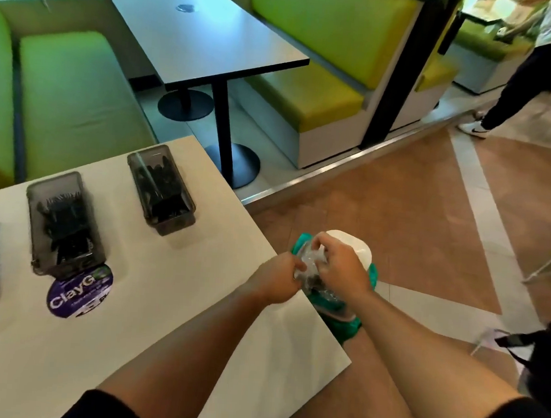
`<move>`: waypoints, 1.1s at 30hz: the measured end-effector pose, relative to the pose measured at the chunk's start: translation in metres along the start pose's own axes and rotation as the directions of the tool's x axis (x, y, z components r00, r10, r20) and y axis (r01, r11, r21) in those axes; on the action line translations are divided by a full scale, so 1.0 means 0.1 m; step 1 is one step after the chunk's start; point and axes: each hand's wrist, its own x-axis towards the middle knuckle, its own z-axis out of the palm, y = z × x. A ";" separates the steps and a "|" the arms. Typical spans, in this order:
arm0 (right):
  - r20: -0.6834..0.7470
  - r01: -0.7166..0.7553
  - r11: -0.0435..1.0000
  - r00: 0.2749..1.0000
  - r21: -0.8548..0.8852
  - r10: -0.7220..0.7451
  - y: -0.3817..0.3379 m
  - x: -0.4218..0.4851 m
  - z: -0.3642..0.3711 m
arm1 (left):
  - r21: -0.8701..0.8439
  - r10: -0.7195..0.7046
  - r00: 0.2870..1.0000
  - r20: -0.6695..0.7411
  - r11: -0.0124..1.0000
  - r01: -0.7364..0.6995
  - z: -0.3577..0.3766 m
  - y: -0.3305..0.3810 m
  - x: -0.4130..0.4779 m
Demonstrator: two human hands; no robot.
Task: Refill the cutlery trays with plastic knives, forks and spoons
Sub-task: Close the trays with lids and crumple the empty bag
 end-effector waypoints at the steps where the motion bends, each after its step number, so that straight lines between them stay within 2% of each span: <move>1: 0.027 -0.028 0.999 0.999 -0.017 0.029 0.10 0.01 0.03 | 0.069 0.013 0.998 0.055 0.997 -0.017 0.13 0.01 0.04; 5: 0.120 -0.108 0.992 0.986 -0.058 0.114 0.36 0.00 0.17 | 0.302 0.046 0.986 0.163 0.949 -0.094 0.44 -0.06 0.10; 9: 0.119 -0.178 0.984 0.977 0.008 0.176 0.61 0.02 0.34 | 0.505 0.057 0.967 0.248 0.845 -0.179 0.58 -0.08 0.27; 16: -0.001 -0.319 0.947 0.948 0.051 0.319 0.80 0.10 0.53 | 0.625 0.023 0.957 0.290 0.752 -0.208 0.65 -0.05 0.51; 18: 0.029 -0.326 0.945 0.945 0.011 0.326 0.84 0.12 0.56 | 0.666 0.008 0.957 0.289 0.717 -0.207 0.67 -0.06 0.56; 21: 0.195 -0.342 0.940 0.923 0.017 0.332 0.90 0.12 0.60 | 0.688 0.008 0.952 0.308 0.689 -0.228 0.72 -0.05 0.61; 23: 0.287 -0.293 0.951 0.907 -0.095 0.308 0.94 0.11 0.63 | 0.706 -0.004 0.947 0.321 0.667 -0.237 0.73 -0.02 0.62; 25: 0.310 -0.201 0.932 0.904 -0.302 0.296 1.00 0.11 0.71 | 0.718 -0.029 0.946 0.323 0.659 -0.225 0.75 -0.01 0.65; 27: 0.322 -0.198 0.892 0.883 -0.408 0.343 1.01 0.16 0.76 | 0.734 -0.065 0.946 0.316 0.649 -0.201 0.78 0.00 0.67; 30: 0.327 -0.221 0.839 0.848 -0.498 0.417 0.93 0.24 0.78 | 0.748 -0.114 0.941 0.320 0.639 -0.177 0.80 0.01 0.71; 33: 0.316 -0.236 0.869 0.864 -0.435 0.393 0.86 0.25 0.70 | 0.757 -0.145 0.925 0.352 0.625 -0.191 0.80 0.05 0.72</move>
